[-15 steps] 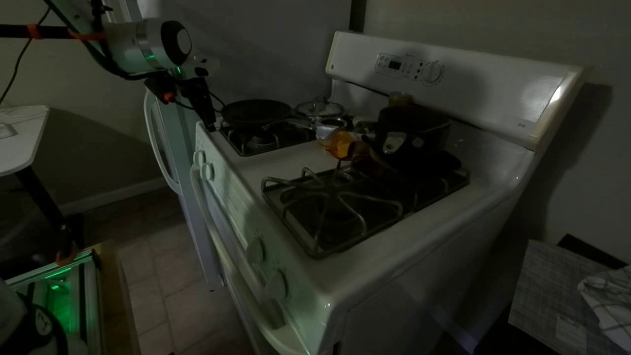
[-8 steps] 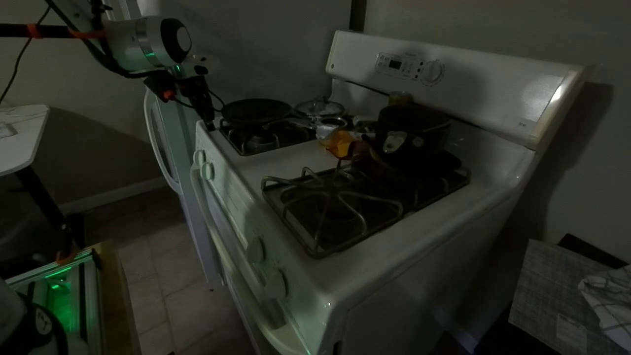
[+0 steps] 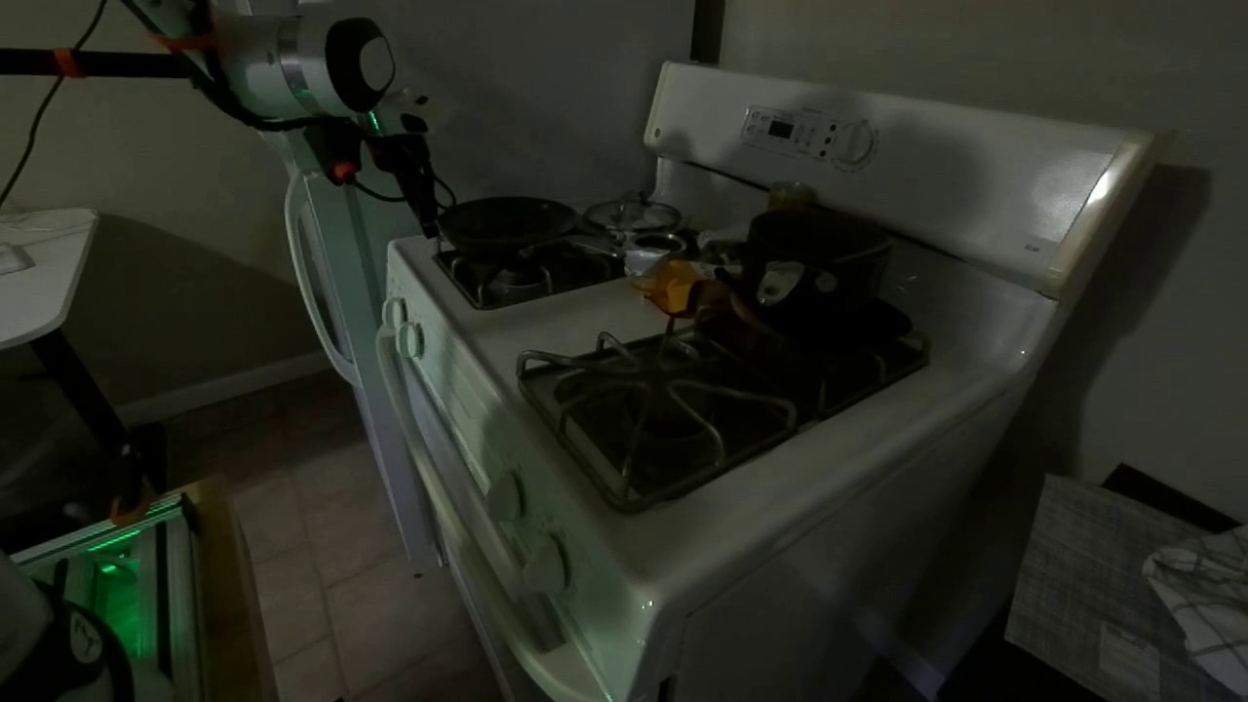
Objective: Put the objects on the stove top in the pan
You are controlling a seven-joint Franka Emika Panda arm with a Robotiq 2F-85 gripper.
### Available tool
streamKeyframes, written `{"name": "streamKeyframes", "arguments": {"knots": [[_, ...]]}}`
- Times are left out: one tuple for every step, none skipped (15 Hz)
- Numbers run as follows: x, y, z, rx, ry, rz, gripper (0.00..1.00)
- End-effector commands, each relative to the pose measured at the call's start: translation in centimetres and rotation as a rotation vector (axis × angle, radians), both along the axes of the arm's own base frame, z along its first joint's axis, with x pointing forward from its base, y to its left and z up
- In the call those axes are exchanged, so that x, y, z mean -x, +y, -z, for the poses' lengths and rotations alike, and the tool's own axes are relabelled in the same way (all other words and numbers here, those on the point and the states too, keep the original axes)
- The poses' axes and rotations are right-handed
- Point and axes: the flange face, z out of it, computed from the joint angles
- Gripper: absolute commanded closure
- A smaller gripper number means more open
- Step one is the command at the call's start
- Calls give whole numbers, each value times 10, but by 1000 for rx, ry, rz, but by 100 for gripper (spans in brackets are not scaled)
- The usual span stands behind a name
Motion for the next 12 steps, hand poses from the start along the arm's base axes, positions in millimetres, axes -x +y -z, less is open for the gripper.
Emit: {"name": "streamKeyframes", "arguments": {"knots": [[3,-9,-19,-146,2,18,98],[2,-11,-28,-191,-3,27,98],[1,-11,-32,-235,-2,31,98],[1,-14,-38,-271,-6,42,98],[0,-16,-42,-298,-8,55,98],[-3,-23,-49,-316,-29,87,98],[-6,-30,-54,-335,-50,117,98],[-9,-39,-58,-351,-72,148,98],[-12,-53,-64,-360,-114,194,98],[-15,-67,-67,-362,-151,232,98],[-19,-81,-69,-358,-180,265,98],[-24,-97,-68,-333,-206,293,98]]}}
